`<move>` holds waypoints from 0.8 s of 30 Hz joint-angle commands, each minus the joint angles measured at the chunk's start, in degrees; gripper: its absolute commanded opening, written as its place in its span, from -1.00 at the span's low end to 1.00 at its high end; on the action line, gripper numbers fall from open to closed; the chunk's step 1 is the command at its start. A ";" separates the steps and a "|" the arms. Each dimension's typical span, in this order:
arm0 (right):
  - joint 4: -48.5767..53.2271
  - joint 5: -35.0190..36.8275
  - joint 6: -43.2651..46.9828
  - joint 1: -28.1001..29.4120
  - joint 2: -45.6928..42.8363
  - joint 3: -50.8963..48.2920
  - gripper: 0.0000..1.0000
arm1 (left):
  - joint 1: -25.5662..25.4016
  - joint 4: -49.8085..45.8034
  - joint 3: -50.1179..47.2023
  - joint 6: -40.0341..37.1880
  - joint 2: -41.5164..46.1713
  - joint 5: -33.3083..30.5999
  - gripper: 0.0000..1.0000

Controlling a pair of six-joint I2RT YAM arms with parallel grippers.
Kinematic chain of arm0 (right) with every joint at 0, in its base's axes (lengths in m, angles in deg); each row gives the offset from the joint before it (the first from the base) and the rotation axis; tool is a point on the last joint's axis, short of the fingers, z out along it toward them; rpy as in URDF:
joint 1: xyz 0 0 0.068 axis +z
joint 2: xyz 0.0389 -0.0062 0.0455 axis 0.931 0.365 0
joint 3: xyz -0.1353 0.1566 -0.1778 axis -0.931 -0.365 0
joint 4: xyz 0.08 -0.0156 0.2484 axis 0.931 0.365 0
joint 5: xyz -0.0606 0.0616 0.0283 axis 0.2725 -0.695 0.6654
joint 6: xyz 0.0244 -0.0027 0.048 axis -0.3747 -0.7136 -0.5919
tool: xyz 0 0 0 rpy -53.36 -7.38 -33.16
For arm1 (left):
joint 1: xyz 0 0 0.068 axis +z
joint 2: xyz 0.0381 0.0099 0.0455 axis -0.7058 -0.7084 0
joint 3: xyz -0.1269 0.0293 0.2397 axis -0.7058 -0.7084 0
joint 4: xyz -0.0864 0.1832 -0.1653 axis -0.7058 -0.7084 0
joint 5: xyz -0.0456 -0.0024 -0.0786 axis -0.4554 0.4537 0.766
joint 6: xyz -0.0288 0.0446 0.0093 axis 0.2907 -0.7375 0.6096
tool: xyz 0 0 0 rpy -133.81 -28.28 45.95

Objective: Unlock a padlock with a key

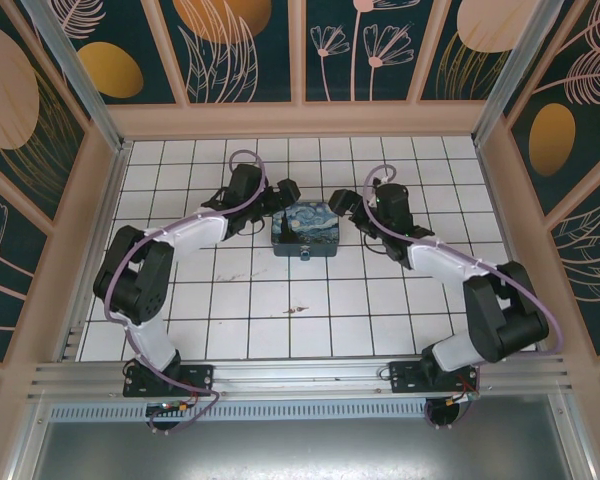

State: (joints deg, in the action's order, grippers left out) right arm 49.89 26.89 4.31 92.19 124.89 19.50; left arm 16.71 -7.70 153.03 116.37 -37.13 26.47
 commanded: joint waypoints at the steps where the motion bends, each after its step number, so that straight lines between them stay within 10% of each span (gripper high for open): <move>1: 3.18 1.03 2.37 -0.35 -3.83 -2.47 0.97 | 0.04 -2.07 0.92 -2.41 3.53 -2.26 0.98; 13: 16.94 1.33 10.78 16.57 -15.08 -8.35 0.48 | 2.01 -4.56 -11.23 -2.61 19.34 -4.24 0.97; 24: 16.99 2.68 15.24 28.50 -8.29 -7.91 0.20 | 3.48 -4.87 -25.64 0.23 31.89 -5.27 0.98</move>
State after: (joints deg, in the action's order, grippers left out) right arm 65.80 28.02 17.35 119.68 114.38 10.77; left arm 19.62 -11.77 129.47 115.48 -8.36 22.40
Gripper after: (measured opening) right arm 0.606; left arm 0.988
